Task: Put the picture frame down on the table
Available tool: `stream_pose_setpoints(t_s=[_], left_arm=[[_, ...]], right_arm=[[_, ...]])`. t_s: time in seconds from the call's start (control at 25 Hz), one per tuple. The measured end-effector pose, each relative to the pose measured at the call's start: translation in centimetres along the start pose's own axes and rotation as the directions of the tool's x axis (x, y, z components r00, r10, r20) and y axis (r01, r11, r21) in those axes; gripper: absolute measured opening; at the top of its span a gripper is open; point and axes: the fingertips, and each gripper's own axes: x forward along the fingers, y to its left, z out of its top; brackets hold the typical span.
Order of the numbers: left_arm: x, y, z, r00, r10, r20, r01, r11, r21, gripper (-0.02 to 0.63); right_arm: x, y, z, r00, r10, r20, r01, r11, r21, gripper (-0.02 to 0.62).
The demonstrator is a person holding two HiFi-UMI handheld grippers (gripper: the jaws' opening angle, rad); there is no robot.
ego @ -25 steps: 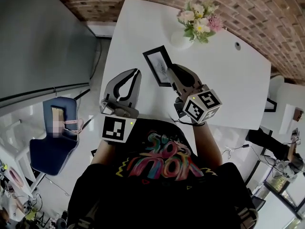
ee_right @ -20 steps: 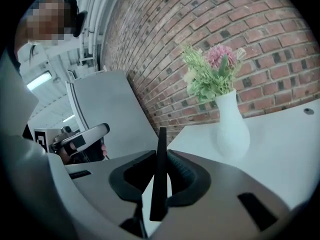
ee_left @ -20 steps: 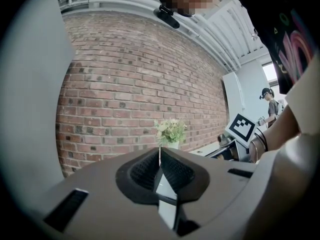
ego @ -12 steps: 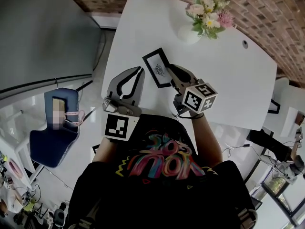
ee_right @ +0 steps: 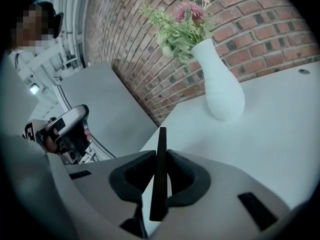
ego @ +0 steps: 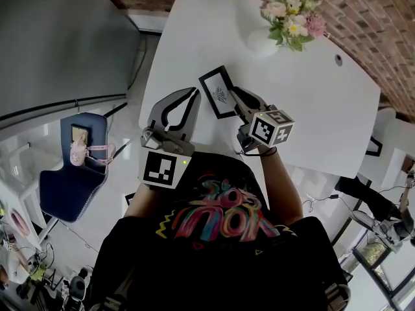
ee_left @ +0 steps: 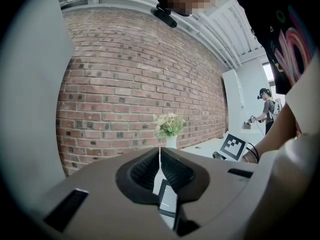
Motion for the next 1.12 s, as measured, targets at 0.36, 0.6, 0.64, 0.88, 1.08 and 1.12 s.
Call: stream_pose_setpoints(t_s=[0.36, 0.6, 0.64, 0.88, 1.08, 1.12], left_arm=[[0.0, 0.1, -0.3, 1.0, -0.001, 0.0, 0.001, 1.0, -0.004, 0.029], [0.4, 0.2, -0.6, 1.0, -0.003, 0.002, 0.003, 1.0, -0.003, 0.029], [0.4, 0.2, -0.6, 1.0, -0.004, 0.003, 0.004, 1.0, -0.003, 0.029], [0.5, 0.1, -0.7, 1.0, -0.014, -0.003, 0.014, 1.0, -0.009, 0.031], [0.5, -0.1, -0.8, 1.0, -0.023, -0.004, 0.023, 1.0, -0.015, 0.029], [0.5, -0.2, -0.9, 1.0, -0.025, -0.007, 0.024, 1.0, -0.017, 0.031]], right_arm=[[0.5, -1.3, -0.5, 1.0, 0.003, 0.02, -0.004, 0.998, 0.062, 0.092], [0.7, -2.4, -0.7, 0.999, -0.005, 0.032, 0.002, 0.997, 0.081, 0.095], [0.7, -2.6, -0.8, 0.999, -0.008, 0.034, 0.005, 0.996, 0.09, 0.097], [0.7, -4.1, -1.6, 0.997, -0.043, 0.06, 0.033, 0.985, 0.172, 0.103], [0.8, -5.2, -2.5, 0.995, -0.083, 0.051, 0.072, 0.979, 0.191, 0.113], [0.7, -5.3, -2.7, 0.995, -0.086, 0.051, 0.075, 0.979, 0.189, 0.115]])
